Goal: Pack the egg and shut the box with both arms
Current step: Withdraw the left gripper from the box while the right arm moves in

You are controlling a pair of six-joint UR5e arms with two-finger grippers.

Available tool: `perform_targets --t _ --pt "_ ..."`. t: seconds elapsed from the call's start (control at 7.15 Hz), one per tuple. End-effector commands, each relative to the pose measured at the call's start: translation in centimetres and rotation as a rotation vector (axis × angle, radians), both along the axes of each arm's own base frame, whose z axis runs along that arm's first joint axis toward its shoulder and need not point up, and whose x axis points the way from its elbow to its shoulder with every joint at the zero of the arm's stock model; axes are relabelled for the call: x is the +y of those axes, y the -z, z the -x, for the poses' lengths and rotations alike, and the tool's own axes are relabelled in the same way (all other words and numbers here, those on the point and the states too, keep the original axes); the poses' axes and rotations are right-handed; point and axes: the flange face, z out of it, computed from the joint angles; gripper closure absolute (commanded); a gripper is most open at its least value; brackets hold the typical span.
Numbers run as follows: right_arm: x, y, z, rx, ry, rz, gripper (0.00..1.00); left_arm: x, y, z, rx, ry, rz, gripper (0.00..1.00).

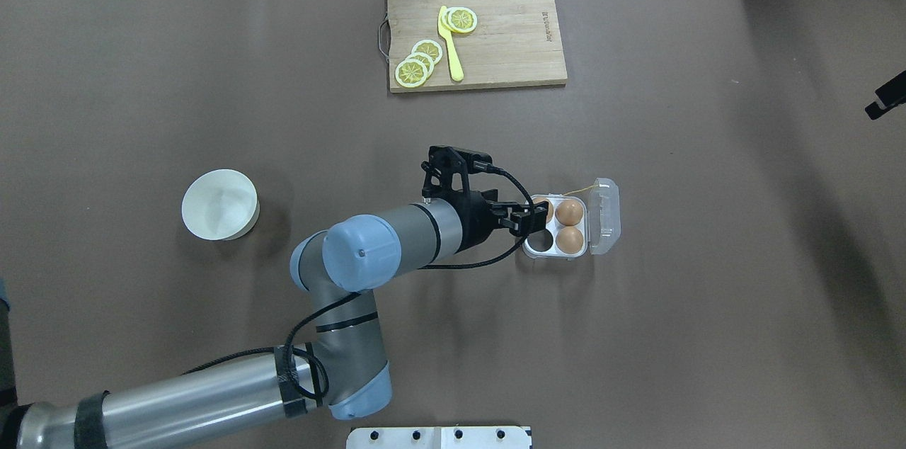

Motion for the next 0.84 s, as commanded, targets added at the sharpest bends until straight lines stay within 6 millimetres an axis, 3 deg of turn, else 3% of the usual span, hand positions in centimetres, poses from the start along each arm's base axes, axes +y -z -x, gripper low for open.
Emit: perform_targets --t 0.0,0.14,0.42,0.56,0.7 --pt "-2.2 4.2 2.9 -0.01 0.04 -0.078 0.0 -6.0 -2.5 7.9 -0.026 -0.099 -0.002 0.03" --pt "-2.4 5.7 3.7 -0.041 0.052 -0.096 0.0 -9.3 -4.7 12.5 -0.048 -0.136 0.008 0.04" --pt "-1.2 10.9 4.7 -0.121 0.075 -0.165 0.0 -16.2 -7.8 24.0 -0.106 -0.205 0.075 0.04" --pt "-0.3 13.2 6.2 -0.175 0.109 -0.186 0.08 -19.2 -8.5 30.4 -0.117 -0.232 0.095 0.04" --pt "0.7 14.4 9.2 -0.195 0.164 -0.198 0.17 -20.7 -12.4 36.0 -0.161 -0.232 0.075 0.04"
